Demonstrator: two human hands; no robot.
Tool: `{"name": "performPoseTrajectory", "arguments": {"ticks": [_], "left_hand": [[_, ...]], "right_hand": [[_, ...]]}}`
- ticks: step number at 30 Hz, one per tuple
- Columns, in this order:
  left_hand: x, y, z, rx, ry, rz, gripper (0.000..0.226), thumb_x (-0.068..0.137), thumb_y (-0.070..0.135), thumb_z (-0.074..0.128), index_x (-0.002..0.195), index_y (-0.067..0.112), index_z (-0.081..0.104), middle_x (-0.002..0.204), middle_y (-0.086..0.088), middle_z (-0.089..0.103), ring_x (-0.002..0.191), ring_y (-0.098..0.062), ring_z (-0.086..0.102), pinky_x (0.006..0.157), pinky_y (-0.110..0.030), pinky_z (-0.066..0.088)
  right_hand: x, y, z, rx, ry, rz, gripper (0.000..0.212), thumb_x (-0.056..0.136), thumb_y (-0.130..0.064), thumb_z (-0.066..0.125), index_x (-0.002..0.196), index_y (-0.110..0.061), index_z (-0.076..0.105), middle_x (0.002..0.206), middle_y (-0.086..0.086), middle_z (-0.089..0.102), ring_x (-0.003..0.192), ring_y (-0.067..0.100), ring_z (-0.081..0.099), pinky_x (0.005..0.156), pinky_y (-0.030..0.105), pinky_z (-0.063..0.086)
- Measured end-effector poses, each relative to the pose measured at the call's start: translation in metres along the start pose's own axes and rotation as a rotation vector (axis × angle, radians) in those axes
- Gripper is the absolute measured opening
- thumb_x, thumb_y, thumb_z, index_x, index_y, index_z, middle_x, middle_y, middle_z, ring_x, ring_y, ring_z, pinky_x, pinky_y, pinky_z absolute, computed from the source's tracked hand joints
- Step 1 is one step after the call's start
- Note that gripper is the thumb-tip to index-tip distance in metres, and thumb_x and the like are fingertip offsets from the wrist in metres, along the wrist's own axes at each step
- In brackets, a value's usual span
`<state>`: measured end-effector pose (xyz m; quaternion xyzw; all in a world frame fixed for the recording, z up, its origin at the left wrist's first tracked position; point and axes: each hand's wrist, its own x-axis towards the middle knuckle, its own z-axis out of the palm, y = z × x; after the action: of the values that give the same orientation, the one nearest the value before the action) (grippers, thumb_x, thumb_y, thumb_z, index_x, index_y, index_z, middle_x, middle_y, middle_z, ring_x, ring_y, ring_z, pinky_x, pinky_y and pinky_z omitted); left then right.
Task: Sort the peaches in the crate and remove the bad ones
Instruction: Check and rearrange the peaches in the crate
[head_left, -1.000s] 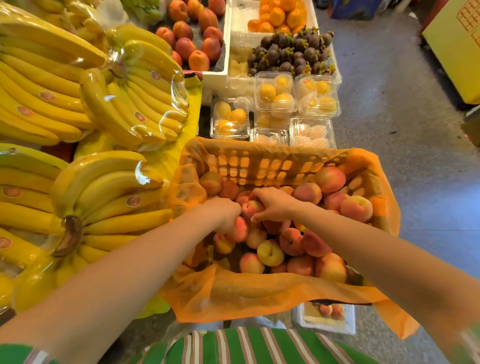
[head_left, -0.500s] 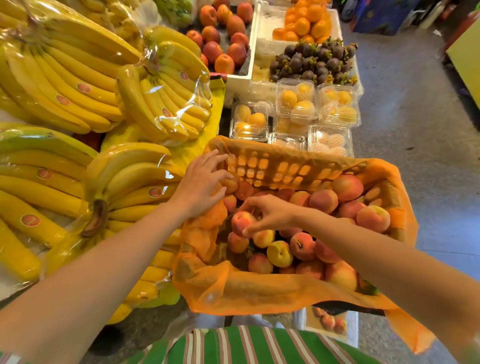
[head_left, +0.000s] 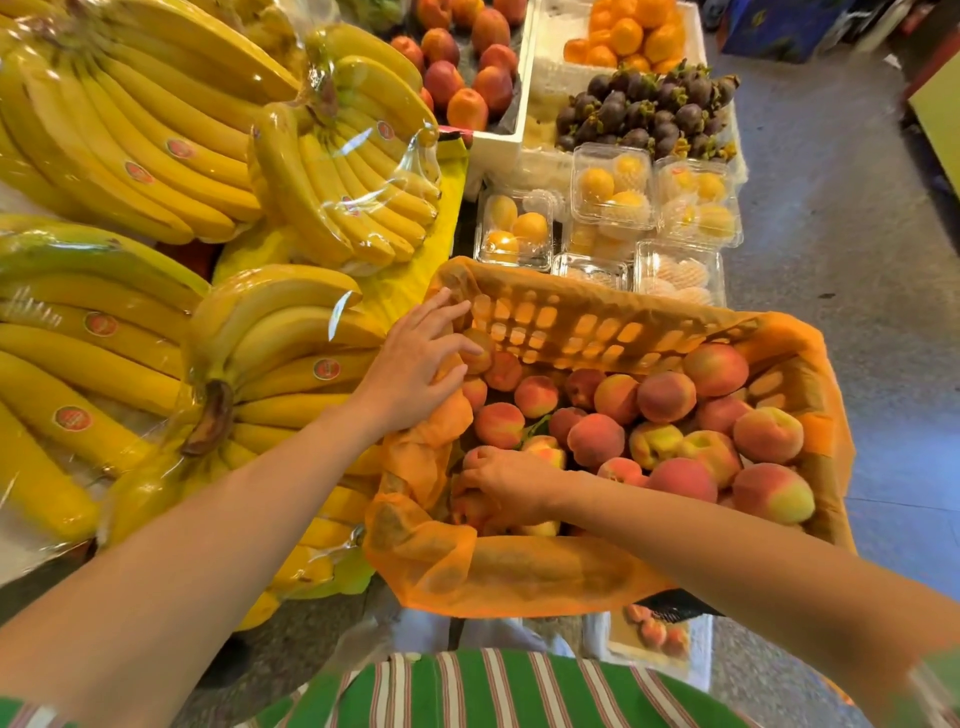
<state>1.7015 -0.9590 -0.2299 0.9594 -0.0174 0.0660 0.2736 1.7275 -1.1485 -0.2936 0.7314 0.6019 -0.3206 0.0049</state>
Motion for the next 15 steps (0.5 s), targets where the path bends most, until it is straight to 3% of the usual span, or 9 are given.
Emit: {"name": "performPoseTrajectory", "arguments": {"ticks": [4, 7, 10, 12, 15], "left_hand": [[0.001, -0.002, 0.001, -0.025, 0.002, 0.003, 0.024, 0.089, 0.027, 0.056, 0.11, 0.024, 0.068, 0.152, -0.002, 0.036, 0.148, -0.02, 0.014, 0.117, -0.049, 0.02], [0.003, -0.006, 0.001, -0.034, 0.043, 0.012, 0.03, 0.088, 0.029, 0.054, 0.116, 0.025, 0.065, 0.155, -0.001, 0.031, 0.148, -0.019, 0.012, 0.116, -0.048, 0.021], [0.006, -0.009, -0.001, -0.071, 0.059, 0.0, 0.042, 0.088, 0.03, 0.054, 0.129, 0.025, 0.056, 0.158, -0.001, 0.025, 0.148, -0.019, 0.011, 0.117, -0.046, 0.019], [0.008, -0.011, -0.001, -0.091, 0.055, -0.008, 0.048, 0.088, 0.03, 0.053, 0.135, 0.023, 0.051, 0.158, 0.0, 0.023, 0.148, -0.018, 0.011, 0.118, -0.046, 0.019], [0.01, -0.014, 0.001, -0.12, 0.057, 0.0, 0.048, 0.087, 0.03, 0.052, 0.135, 0.023, 0.05, 0.158, -0.001, 0.024, 0.148, -0.018, 0.013, 0.118, -0.046, 0.019]], "right_hand": [[-0.006, 0.006, -0.018, 0.244, 0.024, 0.025, 0.031, 0.082, -0.023, 0.071, 0.112, -0.014, 0.068, 0.104, 0.006, 0.066, 0.093, 0.022, 0.059, 0.071, 0.031, 0.046], [-0.013, 0.027, -0.038, 0.435, 0.307, 0.194, 0.025, 0.086, -0.027, 0.069, 0.106, -0.012, 0.068, 0.102, 0.004, 0.069, 0.091, 0.019, 0.063, 0.077, 0.039, 0.052], [-0.014, 0.055, -0.051, 0.473, 0.538, 0.457, 0.039, 0.087, -0.034, 0.067, 0.118, -0.011, 0.06, 0.113, 0.007, 0.066, 0.102, 0.023, 0.061, 0.084, 0.04, 0.051], [-0.01, 0.066, -0.056, 0.498, 0.533, 0.592, 0.052, 0.088, -0.036, 0.067, 0.13, -0.009, 0.052, 0.124, 0.011, 0.061, 0.112, 0.028, 0.058, 0.091, 0.039, 0.048], [0.005, 0.067, -0.056, 0.492, 0.436, 0.651, 0.064, 0.089, -0.04, 0.064, 0.141, -0.011, 0.041, 0.137, 0.012, 0.054, 0.125, 0.03, 0.051, 0.098, 0.037, 0.041]]}}
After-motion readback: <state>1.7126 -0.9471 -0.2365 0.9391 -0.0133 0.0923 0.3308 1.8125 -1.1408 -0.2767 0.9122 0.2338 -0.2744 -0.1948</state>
